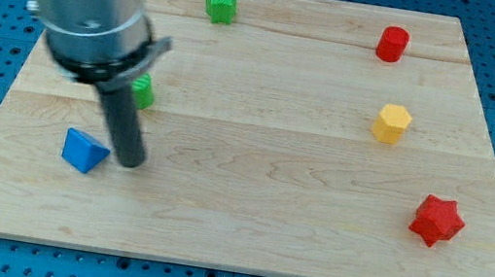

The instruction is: Move the blue cube into the blue triangle towards the bottom left

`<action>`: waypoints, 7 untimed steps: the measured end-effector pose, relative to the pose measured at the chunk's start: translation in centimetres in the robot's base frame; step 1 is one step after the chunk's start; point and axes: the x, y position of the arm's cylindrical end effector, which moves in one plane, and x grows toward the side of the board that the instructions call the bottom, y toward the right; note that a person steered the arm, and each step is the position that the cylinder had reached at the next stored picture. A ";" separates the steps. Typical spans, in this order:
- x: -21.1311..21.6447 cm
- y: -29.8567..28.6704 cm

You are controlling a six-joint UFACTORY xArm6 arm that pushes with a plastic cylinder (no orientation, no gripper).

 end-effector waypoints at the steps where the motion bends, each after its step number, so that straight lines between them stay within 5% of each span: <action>1: -8.3 3.9; 2: -15.3 7.4; 4: -24.7 -6.0; 5: -30.8 -6.9; 6: -30.0 -11.4; 7: -24.6 -11.4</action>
